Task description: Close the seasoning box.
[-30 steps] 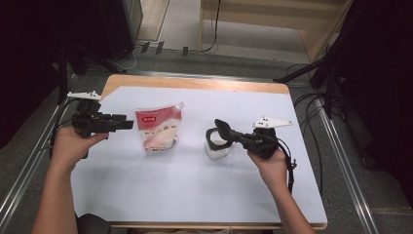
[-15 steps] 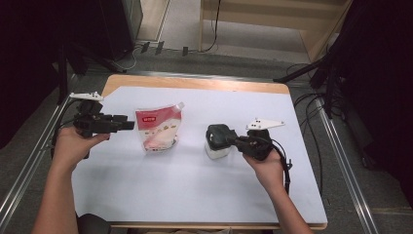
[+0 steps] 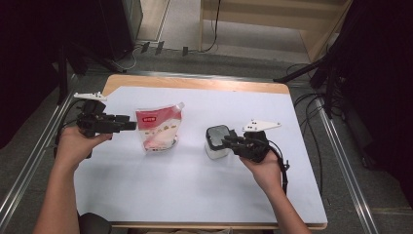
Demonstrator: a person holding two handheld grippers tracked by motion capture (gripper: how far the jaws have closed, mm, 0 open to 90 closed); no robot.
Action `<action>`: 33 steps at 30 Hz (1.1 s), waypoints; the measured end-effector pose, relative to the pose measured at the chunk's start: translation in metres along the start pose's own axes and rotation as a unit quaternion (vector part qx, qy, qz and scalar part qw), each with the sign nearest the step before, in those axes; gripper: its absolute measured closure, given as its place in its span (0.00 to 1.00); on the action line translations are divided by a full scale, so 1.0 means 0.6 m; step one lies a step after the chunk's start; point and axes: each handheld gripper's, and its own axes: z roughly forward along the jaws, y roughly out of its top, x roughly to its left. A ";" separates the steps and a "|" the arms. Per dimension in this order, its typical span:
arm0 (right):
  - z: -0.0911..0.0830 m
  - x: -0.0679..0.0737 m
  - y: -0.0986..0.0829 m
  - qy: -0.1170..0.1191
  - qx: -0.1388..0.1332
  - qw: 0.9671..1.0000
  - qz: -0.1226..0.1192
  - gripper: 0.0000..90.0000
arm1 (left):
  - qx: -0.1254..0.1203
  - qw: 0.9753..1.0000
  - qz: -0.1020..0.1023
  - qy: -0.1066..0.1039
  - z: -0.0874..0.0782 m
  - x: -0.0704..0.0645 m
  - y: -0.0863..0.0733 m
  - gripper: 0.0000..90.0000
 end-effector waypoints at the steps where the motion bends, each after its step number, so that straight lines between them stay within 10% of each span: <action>1: 0.000 0.000 0.000 0.001 -0.001 1.000 0.000 0.82 | 0.000 1.000 -0.001 0.003 0.001 -0.001 0.000 0.53; 33: -0.055 -0.045 -0.013 -0.043 -0.030 0.998 0.016 0.62 | -0.006 1.000 0.009 0.015 0.014 0.005 -0.001 0.50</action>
